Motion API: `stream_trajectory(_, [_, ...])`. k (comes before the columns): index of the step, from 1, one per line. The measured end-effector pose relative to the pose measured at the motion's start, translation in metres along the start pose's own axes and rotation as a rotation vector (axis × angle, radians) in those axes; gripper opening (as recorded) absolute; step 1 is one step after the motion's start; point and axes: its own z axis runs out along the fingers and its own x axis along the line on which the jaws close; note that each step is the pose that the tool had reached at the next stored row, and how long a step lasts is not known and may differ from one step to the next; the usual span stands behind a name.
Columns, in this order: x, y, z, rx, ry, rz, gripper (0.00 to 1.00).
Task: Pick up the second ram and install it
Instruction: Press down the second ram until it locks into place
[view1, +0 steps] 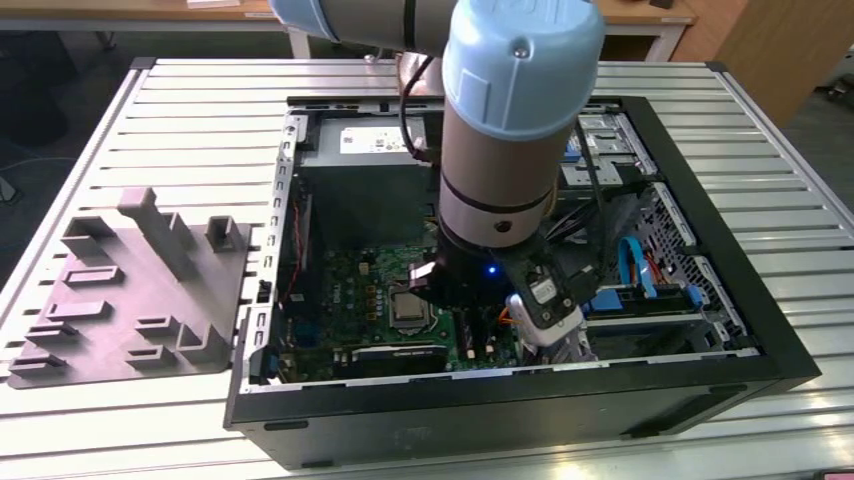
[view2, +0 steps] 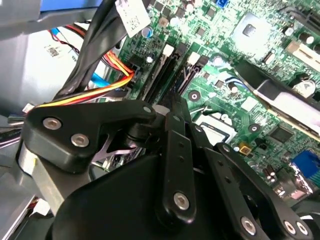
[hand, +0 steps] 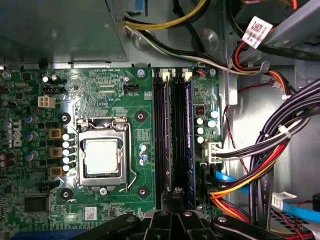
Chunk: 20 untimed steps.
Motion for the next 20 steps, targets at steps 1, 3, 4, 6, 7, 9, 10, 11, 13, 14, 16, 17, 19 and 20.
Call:
stream_trajectory(1, [0.0001, -0.0001, 0.0014, -0.0002, 0.0, 0.0, 0.1])
stream_trajectory(3, [0.0001, -0.0004, 0.0037, -0.0001, 0.0, 0.0, 0.1])
stream_trajectory(4, [0.0001, -0.0004, 0.0037, 0.0, 0.0, 0.0, 0.1])
stream_trajectory(6, [0.0001, -0.0004, 0.0037, 0.0001, 0.0001, 0.0, 0.1])
stream_trajectory(7, [0.0001, -0.0004, 0.0037, 0.0, 0.0001, 0.0, 0.1])
stream_trajectory(9, [0.0002, -0.0005, 0.0049, 0.0004, 0.0001, 0.0, 0.1])
stream_trajectory(10, [0.0002, -0.0006, 0.0056, 0.0009, 0.0002, 0.0, 0.1])
stream_trajectory(11, [0.0003, -0.0006, 0.006, 0.0009, 0.0002, 0.0, 0.1])
stream_trajectory(13, [0.0002, -0.0005, 0.0064, 0.0003, 0.0001, 0.0, 0.1])
stream_trajectory(14, [0.0002, -0.0005, 0.0066, -0.0002, -0.0001, 0.0, 0.1])
stream_trajectory(16, [0.0003, -0.0006, 0.0078, 0.0003, 0.0001, 0.0, 0.1])
stream_trajectory(17, [0.0003, -0.0006, 0.0084, 0.0005, 0.0002, 0.0, 0.1])
stream_trajectory(19, [0.0003, -0.0006, 0.0084, 0.0004, 0.0002, 0.0, 0.1])
stream_trajectory(20, [0.0003, -0.0006, 0.0085, 0.0003, 0.0001, 0.0, 0.1])
